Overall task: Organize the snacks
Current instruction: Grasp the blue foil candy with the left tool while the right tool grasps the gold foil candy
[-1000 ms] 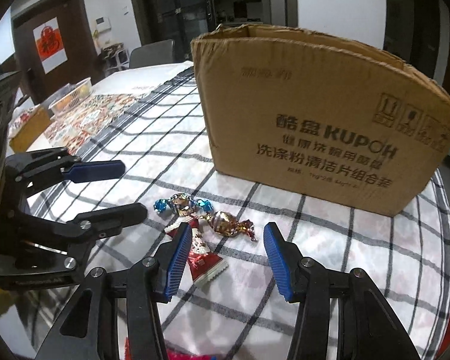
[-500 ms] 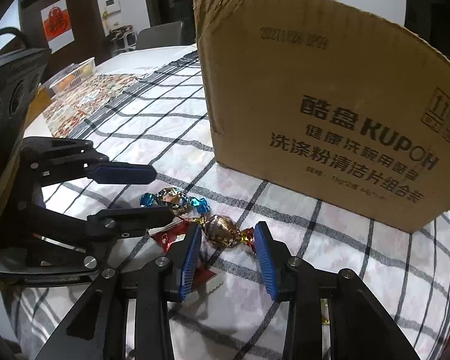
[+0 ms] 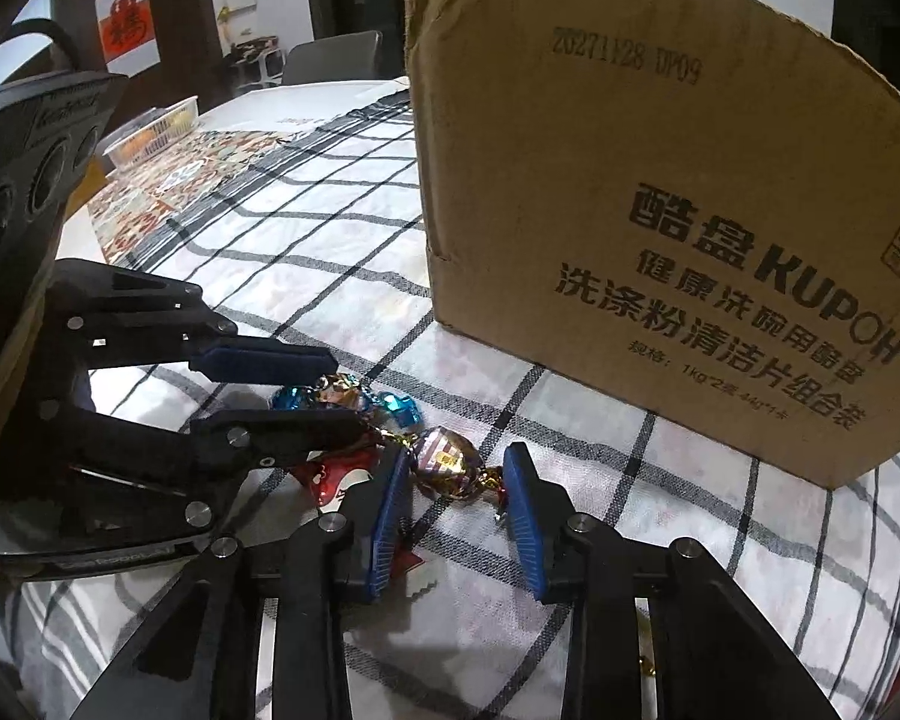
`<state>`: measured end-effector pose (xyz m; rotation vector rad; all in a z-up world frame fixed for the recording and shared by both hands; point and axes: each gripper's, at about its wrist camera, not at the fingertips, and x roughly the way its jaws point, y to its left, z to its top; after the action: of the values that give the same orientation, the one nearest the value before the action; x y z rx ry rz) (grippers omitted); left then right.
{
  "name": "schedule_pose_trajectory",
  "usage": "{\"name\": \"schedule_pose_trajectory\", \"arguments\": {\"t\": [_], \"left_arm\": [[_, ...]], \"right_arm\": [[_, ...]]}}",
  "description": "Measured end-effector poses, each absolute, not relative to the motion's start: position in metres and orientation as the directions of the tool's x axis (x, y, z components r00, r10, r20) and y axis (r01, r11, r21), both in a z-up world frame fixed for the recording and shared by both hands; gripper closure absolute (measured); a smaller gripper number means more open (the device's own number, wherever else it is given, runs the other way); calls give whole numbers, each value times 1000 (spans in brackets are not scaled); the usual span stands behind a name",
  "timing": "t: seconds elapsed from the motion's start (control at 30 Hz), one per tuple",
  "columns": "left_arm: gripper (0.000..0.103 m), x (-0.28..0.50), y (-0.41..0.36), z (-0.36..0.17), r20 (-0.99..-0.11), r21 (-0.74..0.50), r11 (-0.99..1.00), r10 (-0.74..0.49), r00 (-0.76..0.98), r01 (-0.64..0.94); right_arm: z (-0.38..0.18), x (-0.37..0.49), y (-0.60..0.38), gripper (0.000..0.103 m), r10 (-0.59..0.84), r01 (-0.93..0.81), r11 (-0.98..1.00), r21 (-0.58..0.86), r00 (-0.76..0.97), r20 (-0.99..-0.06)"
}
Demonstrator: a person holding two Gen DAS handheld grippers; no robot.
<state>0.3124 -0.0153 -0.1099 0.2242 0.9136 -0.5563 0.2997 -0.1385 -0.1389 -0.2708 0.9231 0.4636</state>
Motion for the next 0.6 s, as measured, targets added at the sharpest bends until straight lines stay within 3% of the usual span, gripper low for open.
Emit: {"name": "schedule_pose_trajectory", "arguments": {"t": [0.27, 0.6], "left_arm": [[79, 308, -16, -107, -793, -42, 851, -347, 500, 524], [79, 295, -15, -92, -771, -43, 868, -344, 536, 495]], "right_arm": [[-137, 293, -140, 77, 268, -495, 868, -39, 533, -802], [-125, 282, -149, 77, 277, -464, 885, -20, 563, -779]]}}
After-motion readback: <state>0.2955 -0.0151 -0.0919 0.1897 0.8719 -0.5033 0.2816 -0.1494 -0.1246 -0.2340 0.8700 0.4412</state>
